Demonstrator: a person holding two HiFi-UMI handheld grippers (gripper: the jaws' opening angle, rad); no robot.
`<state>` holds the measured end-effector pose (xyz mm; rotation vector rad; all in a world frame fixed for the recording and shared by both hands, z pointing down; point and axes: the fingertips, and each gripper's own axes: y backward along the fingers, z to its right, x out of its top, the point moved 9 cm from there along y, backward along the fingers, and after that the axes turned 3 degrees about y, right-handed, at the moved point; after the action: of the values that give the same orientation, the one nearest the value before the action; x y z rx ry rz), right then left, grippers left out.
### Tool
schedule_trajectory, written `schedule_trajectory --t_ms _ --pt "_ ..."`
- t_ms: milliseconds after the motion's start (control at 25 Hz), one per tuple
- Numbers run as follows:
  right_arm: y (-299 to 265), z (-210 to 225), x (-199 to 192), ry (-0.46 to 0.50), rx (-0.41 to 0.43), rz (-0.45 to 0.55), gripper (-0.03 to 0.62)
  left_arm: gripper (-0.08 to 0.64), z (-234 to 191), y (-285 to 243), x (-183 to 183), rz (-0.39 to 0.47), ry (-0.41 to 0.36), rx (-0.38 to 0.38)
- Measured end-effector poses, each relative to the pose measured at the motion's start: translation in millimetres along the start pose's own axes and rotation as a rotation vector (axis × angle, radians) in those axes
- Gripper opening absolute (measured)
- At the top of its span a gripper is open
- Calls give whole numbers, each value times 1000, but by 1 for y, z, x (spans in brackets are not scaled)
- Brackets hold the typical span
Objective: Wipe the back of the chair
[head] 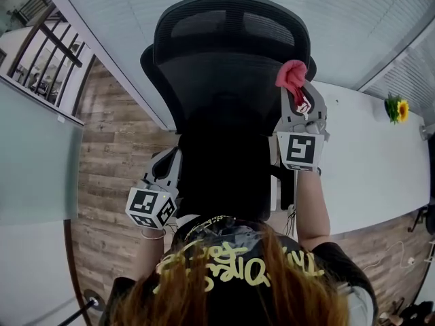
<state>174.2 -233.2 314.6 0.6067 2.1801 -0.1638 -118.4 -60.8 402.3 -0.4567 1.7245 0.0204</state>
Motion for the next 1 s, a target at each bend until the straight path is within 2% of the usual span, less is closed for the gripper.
schedule_trajectory --t_ms 1000 --pt "-62 -41 15 -98 40 9 71 -8 -62 12 12 -7 15 56"
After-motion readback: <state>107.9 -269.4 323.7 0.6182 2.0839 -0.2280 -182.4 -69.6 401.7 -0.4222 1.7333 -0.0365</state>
